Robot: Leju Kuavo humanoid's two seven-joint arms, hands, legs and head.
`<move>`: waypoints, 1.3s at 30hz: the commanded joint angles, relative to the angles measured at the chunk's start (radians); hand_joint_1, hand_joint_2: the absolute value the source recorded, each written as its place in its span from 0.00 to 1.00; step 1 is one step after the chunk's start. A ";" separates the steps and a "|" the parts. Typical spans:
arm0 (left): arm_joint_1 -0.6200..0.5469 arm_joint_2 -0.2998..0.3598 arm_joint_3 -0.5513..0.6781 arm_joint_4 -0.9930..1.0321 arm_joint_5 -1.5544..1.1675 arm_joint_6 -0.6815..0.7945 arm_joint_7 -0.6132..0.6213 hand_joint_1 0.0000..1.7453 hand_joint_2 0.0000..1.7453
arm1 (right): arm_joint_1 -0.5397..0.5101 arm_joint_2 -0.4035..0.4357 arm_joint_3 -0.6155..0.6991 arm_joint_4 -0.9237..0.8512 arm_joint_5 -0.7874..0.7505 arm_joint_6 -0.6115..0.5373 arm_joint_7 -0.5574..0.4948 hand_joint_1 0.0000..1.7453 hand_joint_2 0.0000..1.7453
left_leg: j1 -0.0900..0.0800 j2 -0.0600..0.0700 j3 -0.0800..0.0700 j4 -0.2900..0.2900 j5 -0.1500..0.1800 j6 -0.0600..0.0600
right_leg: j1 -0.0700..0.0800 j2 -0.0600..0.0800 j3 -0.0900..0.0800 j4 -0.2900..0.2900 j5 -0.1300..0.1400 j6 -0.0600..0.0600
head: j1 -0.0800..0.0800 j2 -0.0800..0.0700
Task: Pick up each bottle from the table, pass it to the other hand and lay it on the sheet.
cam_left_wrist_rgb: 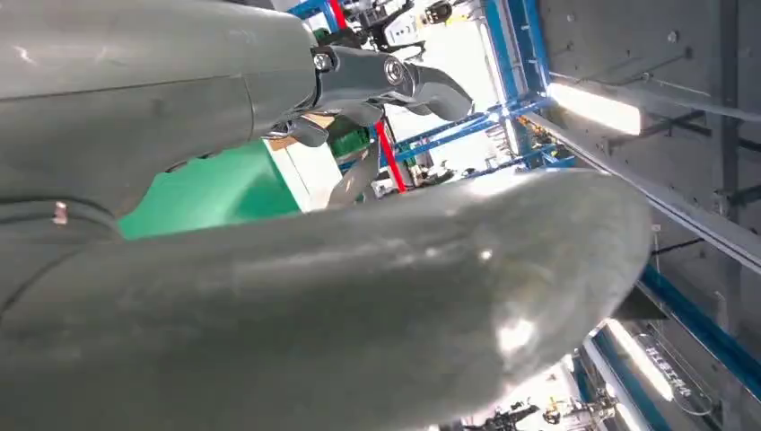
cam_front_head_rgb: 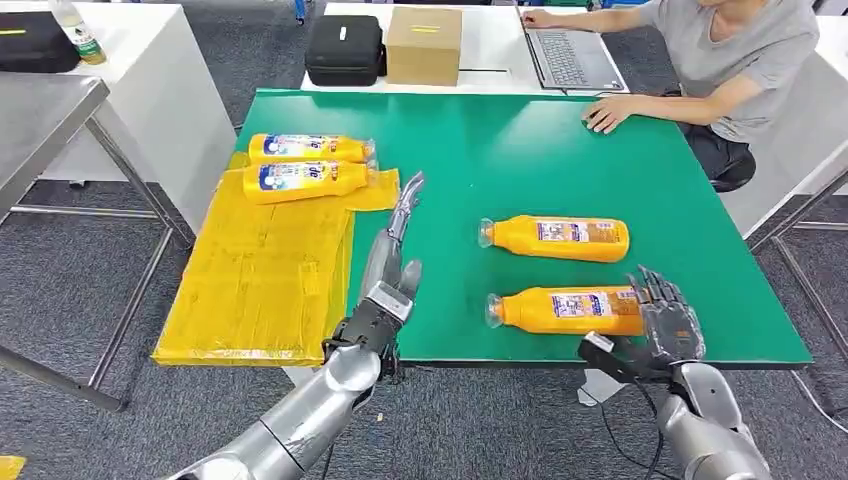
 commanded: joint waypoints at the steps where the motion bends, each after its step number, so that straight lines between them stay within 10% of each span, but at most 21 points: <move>1: -0.029 0.019 0.005 0.052 -0.001 0.009 0.004 0.00 0.00 | 0.004 0.040 -0.008 0.125 0.019 0.026 0.045 0.00 1.00 | 0.001 0.000 0.001 0.000 -0.001 -0.002 | 0.001 0.001 0.001 -0.001 0.000 -0.001 | 0.000 0.000; 39: -0.030 0.017 -0.002 0.061 0.007 -0.005 0.004 0.00 0.00 | 0.048 0.038 0.089 -0.015 0.133 -0.102 0.041 0.00 1.00 | 0.002 0.003 -0.001 -0.002 0.001 -0.004 | 0.002 0.004 -0.002 -0.002 0.005 -0.004 | 0.000 0.000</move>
